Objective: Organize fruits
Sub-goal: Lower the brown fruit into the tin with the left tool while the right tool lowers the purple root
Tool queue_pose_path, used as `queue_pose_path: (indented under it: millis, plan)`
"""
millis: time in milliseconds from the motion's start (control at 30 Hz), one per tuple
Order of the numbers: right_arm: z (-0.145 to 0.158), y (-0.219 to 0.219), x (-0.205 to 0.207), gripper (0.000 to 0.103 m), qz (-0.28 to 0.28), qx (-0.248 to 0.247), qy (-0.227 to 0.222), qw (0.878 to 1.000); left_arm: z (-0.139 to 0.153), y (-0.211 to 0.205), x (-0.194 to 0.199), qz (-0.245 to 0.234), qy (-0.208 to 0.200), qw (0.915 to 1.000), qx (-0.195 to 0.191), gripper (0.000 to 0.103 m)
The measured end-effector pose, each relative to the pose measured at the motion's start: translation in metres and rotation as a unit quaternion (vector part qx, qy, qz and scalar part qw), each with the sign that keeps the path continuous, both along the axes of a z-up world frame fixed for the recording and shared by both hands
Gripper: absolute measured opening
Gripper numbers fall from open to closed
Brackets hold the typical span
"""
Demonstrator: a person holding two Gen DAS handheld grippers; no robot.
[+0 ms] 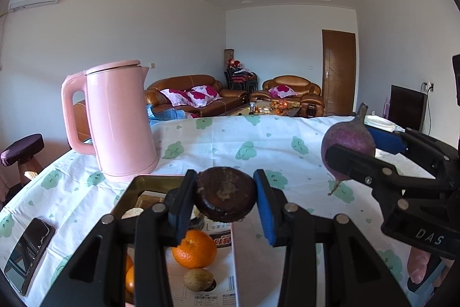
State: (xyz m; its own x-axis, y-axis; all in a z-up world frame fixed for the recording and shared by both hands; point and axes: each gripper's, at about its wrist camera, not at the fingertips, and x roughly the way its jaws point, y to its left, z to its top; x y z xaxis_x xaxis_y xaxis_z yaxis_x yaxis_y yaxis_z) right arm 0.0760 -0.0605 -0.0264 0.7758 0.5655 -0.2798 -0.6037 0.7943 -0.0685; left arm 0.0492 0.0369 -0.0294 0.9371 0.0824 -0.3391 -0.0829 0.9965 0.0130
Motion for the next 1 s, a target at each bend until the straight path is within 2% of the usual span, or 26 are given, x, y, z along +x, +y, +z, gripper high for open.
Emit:
queue_pose_path:
  millis: [1000]
  plan:
    - [0.000, 0.078, -0.009, 0.055, 0.076, -0.048, 0.001, 0.996, -0.009, 0.082, -0.012, 0.079, 0.032, 0.9961, -0.024, 0.042]
